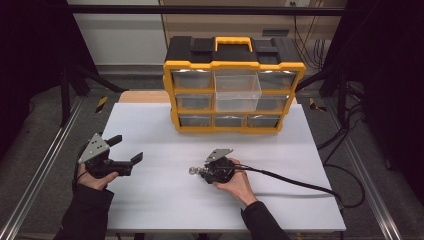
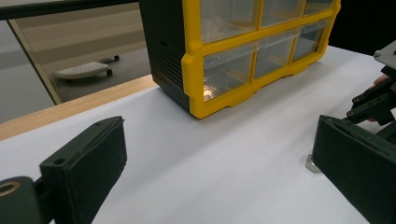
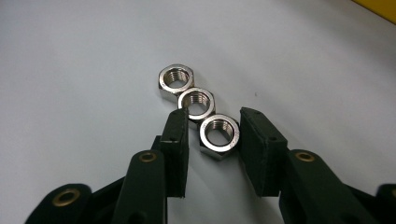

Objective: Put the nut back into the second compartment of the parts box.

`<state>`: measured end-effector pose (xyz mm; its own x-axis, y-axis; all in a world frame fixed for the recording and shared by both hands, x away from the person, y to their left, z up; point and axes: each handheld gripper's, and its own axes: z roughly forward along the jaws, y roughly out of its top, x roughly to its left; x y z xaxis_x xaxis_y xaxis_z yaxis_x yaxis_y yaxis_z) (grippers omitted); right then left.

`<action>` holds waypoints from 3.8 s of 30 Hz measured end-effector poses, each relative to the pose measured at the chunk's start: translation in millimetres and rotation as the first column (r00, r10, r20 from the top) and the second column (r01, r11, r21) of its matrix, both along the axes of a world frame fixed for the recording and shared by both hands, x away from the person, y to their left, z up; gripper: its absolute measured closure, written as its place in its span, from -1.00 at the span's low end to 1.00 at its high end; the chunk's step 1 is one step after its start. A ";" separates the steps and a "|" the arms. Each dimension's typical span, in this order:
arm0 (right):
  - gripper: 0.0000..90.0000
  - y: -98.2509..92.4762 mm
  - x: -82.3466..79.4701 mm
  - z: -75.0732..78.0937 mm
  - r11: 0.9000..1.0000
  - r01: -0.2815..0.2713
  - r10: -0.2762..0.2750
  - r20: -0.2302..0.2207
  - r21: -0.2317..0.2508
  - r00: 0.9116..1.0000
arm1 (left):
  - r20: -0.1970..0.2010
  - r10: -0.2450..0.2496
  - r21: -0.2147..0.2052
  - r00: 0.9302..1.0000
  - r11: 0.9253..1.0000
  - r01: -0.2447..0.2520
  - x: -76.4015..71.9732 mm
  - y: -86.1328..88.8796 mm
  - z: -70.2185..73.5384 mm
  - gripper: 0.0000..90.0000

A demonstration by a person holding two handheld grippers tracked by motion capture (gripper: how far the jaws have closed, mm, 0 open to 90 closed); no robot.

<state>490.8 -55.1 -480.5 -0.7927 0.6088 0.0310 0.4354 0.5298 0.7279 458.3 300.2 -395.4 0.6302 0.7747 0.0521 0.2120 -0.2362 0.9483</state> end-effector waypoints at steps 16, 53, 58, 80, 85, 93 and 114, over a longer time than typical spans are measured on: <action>0.56 -1.1 -0.5 1.5 1.000 0.009 -0.009 -0.008 -0.010 1.000 | 0.003 0.002 -0.001 1.000 1.000 -0.002 -0.2 0.3 0.3 -0.95; 0.56 -29.1 -9.8 61.1 0.995 0.001 -0.001 0.004 0.098 1.000 | 0.001 0.000 -0.003 1.000 1.000 0.000 -0.6 -0.2 0.5 -0.95; 0.56 -36.1 -10.8 73.1 0.994 0.008 -0.010 0.016 0.113 1.000 | -0.001 -0.002 -0.002 1.000 1.000 0.002 -0.6 -0.6 0.4 -0.95; 0.56 -68.5 -14.3 117.2 0.985 0.036 -0.048 0.068 0.168 0.997 | -0.008 -0.003 -0.001 1.000 1.000 0.003 -0.1 -0.7 -0.4 -0.97; 0.56 -72.8 -14.9 123.0 0.983 0.041 -0.056 0.078 0.180 0.995 | -0.010 -0.003 0.001 1.000 1.000 0.003 0.1 -0.8 -0.7 -0.97; 0.56 -79.6 -16.9 133.7 0.980 0.046 -0.065 0.090 0.193 0.994 | -0.009 -0.003 0.000 1.000 1.000 0.003 -0.1 -1.0 -0.8 -0.97; 0.56 -89.0 -18.1 172.8 0.968 0.046 -0.082 0.135 0.248 0.987 | -0.009 -0.002 -0.001 1.000 1.000 0.002 -0.3 -1.3 -0.8 -0.98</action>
<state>472.7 -144.1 -307.7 -0.7592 0.6467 0.0735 0.3441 0.3030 0.8887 458.0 298.9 -396.2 0.6322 0.7734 0.0459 0.2200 -0.2360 0.9465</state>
